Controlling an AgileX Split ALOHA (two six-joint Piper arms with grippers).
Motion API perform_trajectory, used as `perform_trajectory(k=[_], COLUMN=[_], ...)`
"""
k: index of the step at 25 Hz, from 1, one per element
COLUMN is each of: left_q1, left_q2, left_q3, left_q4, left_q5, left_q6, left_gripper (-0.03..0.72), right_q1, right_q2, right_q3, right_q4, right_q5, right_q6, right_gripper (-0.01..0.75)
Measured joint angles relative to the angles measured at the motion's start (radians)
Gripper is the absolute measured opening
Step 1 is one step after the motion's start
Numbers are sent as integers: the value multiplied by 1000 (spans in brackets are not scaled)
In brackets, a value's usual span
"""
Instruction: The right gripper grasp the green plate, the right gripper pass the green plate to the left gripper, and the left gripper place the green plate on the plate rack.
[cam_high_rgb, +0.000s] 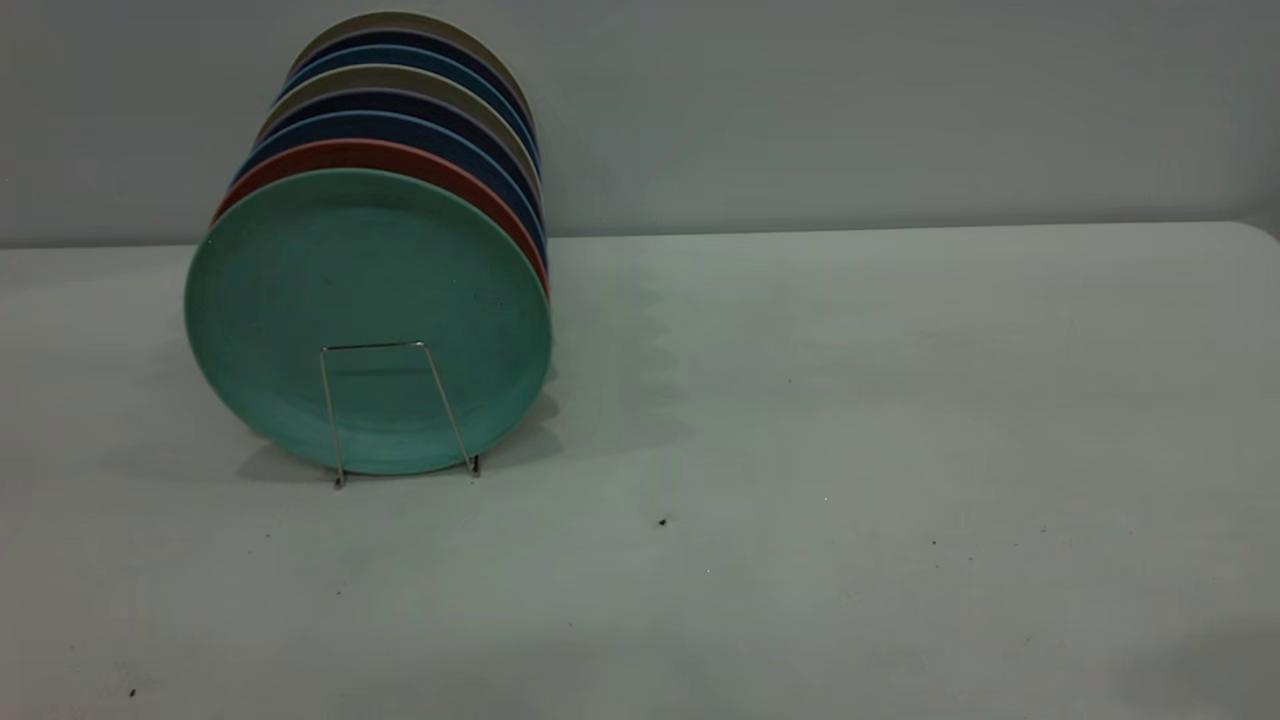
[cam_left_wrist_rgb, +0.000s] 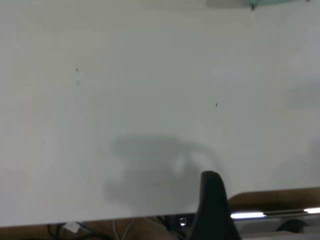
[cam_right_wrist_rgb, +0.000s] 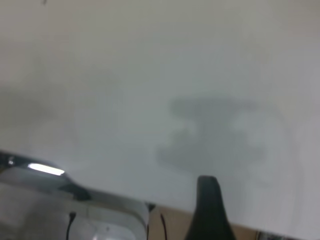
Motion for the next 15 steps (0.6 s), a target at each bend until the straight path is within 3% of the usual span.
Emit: perform_trajectory(k=[7, 15], left_q1=[0, 0], left_q2=[-366, -638], left_q3=[205, 300], left_q4=[0, 18], left_q5=[29, 93], left_q6=[-67, -112], left_gripper=[581, 581], right_q1=[0, 0], right_q2=[-235, -511], right_q3=[289, 535], right_q4=[73, 131], right_q5=[-22, -95], right_q6=[-105, -218], right_gripper=[575, 575])
